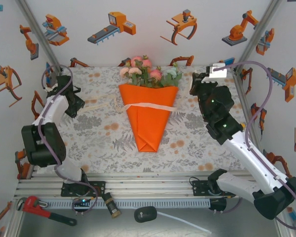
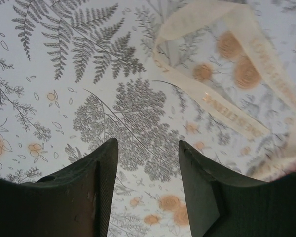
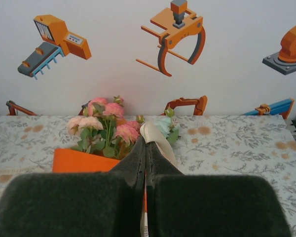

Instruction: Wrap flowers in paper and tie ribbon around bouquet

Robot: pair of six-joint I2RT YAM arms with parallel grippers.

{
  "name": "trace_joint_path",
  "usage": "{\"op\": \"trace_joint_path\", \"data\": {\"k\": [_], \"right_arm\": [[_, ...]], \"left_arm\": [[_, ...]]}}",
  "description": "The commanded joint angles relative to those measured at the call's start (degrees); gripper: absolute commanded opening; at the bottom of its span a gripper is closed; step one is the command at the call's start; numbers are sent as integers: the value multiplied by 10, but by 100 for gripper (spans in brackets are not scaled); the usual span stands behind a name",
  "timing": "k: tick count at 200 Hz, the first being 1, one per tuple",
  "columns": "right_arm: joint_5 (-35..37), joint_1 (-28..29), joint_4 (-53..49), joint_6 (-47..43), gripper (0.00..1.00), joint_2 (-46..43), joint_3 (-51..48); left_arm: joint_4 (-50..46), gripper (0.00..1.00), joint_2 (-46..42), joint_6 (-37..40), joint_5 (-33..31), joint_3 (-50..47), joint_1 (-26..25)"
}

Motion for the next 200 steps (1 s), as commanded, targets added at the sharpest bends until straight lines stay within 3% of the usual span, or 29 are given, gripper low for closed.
{"op": "trace_joint_path", "data": {"k": [1, 59, 98, 112, 125, 140, 165, 180, 200], "right_arm": [[12, -5, 16, -9, 0, -17, 0], [3, -7, -2, -10, 0, -11, 5], [-1, -7, -8, -7, 0, -6, 11], [-3, -8, -13, -6, 0, -7, 15], [-1, -7, -19, -7, 0, -7, 20], [8, -8, -19, -9, 0, -8, 21], [69, -8, -18, -12, 0, -14, 22], [151, -9, -11, -38, 0, -32, 21], [269, -10, 30, -125, 0, -65, 20]], "left_arm": [[-9, 52, 34, -18, -32, 30, 12], [46, 55, 122, 2, 8, 79, 24], [31, 54, 173, -19, 21, 107, 28], [25, 47, 177, -21, 19, 107, 28], [23, 23, 165, -20, 15, 100, 28], [13, 0, 133, -19, 15, 95, 28], [-28, 0, 15, -19, 49, 97, 28], [-49, 0, -97, -22, 78, 89, 23], [-62, 0, -267, -37, 71, 66, 11]]}}
